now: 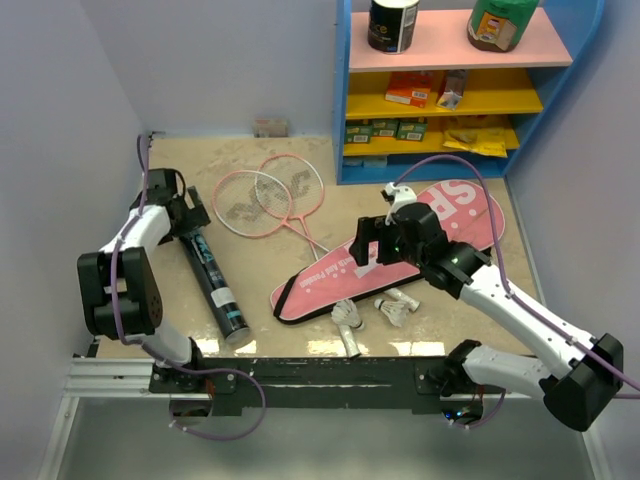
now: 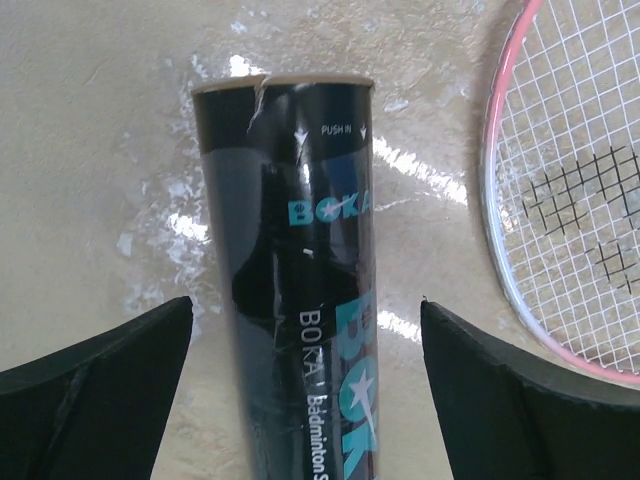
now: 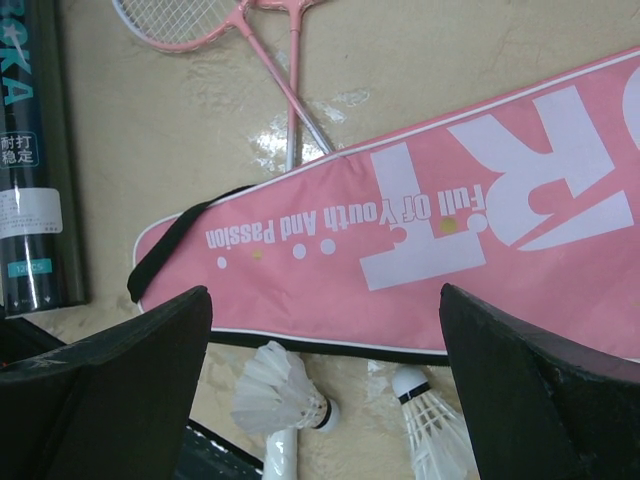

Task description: Pack up the badminton gear

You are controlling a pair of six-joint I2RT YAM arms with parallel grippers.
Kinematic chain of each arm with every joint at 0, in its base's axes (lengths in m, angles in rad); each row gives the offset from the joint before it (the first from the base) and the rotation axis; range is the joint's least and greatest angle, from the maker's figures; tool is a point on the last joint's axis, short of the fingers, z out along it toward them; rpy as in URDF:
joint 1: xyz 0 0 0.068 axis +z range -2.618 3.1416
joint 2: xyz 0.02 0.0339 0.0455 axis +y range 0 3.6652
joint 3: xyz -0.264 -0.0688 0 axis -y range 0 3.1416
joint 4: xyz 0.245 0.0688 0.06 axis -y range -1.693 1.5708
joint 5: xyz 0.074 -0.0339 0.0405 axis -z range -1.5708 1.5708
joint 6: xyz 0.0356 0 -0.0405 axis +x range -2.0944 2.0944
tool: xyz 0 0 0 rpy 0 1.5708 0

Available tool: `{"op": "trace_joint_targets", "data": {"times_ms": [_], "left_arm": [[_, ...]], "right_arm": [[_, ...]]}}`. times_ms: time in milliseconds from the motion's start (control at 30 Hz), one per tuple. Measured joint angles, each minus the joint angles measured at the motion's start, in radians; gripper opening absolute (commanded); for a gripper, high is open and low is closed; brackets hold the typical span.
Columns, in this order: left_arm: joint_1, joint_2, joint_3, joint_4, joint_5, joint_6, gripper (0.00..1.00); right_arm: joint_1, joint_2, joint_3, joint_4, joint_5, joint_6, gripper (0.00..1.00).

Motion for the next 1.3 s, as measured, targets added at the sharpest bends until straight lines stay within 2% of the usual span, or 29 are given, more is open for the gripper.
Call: {"op": "trace_joint_targets", "data": {"times_ms": [400, 500, 600, 633, 700, 733, 833, 933, 1033, 1200, 1300], "left_arm": [[0.007, 0.22, 0.123, 0.02, 0.013, 0.015, 0.96], [0.007, 0.251, 0.127, 0.02, 0.007, 0.016, 0.9], [0.007, 0.27, 0.131, 0.021, -0.002, 0.025, 0.75], [0.008, 0.272, 0.131, 0.023, -0.003, 0.027, 0.63], [0.01, 0.272, 0.131, 0.028, -0.002, 0.035, 0.5], [0.01, 0.272, 0.131, 0.033, 0.003, 0.043, 0.39], [0.01, 0.272, 0.13, 0.041, 0.014, 0.046, 0.25], [0.001, 0.269, 0.128, 0.046, 0.018, 0.051, 0.21], [-0.039, 0.252, 0.127, 0.04, 0.005, 0.064, 0.12], [-0.186, 0.16, 0.165, -0.001, -0.009, 0.108, 0.08], [-0.25, 0.087, 0.227, -0.003, 0.031, 0.137, 0.07]], "right_arm": [[0.0, -0.08, -0.071, -0.029, 0.009, 0.0, 0.99], [0.0, -0.087, -0.082, -0.032, 0.01, 0.001, 0.99], [0.0, -0.087, -0.083, -0.032, 0.008, 0.004, 0.99], [0.0, -0.087, -0.083, -0.031, 0.008, 0.005, 0.99], [0.0, -0.087, -0.084, -0.031, 0.008, 0.008, 0.99], [0.0, -0.087, -0.084, -0.032, 0.008, 0.01, 0.99], [0.0, -0.087, -0.085, -0.031, 0.008, 0.016, 0.99], [0.0, -0.086, -0.085, -0.031, 0.005, 0.023, 0.99], [0.0, -0.086, -0.085, -0.031, 0.001, 0.026, 0.99], [0.0, -0.086, -0.077, -0.037, -0.01, 0.025, 0.99], [0.0, -0.086, -0.035, -0.068, -0.006, 0.022, 0.99]]}}
